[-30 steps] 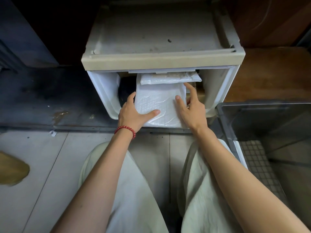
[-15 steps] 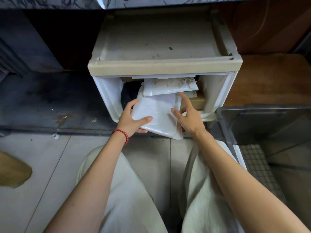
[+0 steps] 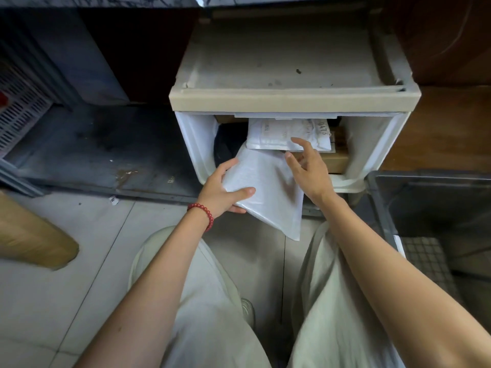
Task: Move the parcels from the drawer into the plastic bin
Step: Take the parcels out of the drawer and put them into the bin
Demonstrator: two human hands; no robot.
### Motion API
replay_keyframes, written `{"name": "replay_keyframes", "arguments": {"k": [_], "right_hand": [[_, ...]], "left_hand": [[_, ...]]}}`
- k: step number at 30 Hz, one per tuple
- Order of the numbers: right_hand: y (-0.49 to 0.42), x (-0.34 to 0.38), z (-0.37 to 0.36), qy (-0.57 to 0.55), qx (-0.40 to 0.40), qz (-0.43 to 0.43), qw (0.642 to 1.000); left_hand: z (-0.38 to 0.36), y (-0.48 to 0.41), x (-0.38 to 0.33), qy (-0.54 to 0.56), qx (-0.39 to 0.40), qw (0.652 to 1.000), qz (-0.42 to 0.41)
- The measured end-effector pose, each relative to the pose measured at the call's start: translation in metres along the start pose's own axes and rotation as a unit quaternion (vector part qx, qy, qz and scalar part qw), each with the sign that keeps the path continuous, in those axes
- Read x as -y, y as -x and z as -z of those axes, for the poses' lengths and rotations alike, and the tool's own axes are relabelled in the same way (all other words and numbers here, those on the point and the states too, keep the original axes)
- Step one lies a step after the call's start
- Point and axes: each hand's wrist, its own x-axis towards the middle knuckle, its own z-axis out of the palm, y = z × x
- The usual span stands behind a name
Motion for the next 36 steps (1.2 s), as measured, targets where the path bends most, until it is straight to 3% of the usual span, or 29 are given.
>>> {"name": "replay_keyframes", "arguments": {"k": [3,6,11,16,19,21,23,25,27,31,36], "right_hand": [[0.007,-0.001,-0.008,-0.022,0.007,0.019,1.0],[0.003,-0.001,-0.009,0.025,0.019,0.05,0.998],[-0.008,0.001,-0.008,0.042,-0.046,0.036,0.997],[-0.003,0.007,-0.013,0.068,-0.007,0.057,0.996],[0.001,0.009,-0.015,0.141,-0.046,0.077,0.986],[-0.001,0.007,-0.014,0.21,-0.031,0.057,0.976],[-0.001,0.003,-0.014,0.25,0.033,-0.01,0.968],[0.002,-0.001,-0.014,0.222,0.049,-0.082,0.97],[0.003,-0.003,-0.008,0.168,0.01,-0.129,0.977],[0.008,-0.003,0.007,0.146,-0.037,-0.151,0.977],[0.036,0.01,0.009,0.035,0.038,-0.149,0.988]], "left_hand": [[0.004,0.001,0.0,0.01,-0.001,1.0,0.007],[0.008,0.0,0.0,0.026,-0.009,1.0,0.014],[0.01,-0.001,0.001,0.029,-0.007,1.0,0.007],[0.008,-0.002,0.001,0.037,-0.006,0.999,0.001],[0.009,-0.003,0.0,0.046,-0.008,0.999,0.003],[0.008,-0.004,0.0,0.049,-0.01,0.999,0.001],[0.008,-0.005,0.0,0.049,-0.006,0.999,0.0],[0.008,-0.005,0.001,0.052,-0.002,0.999,0.003],[0.008,-0.004,0.001,0.059,-0.004,0.998,0.005],[0.011,-0.003,0.001,0.057,-0.01,0.998,-0.001],[0.023,0.011,0.004,0.053,-0.022,0.998,-0.003]]}}
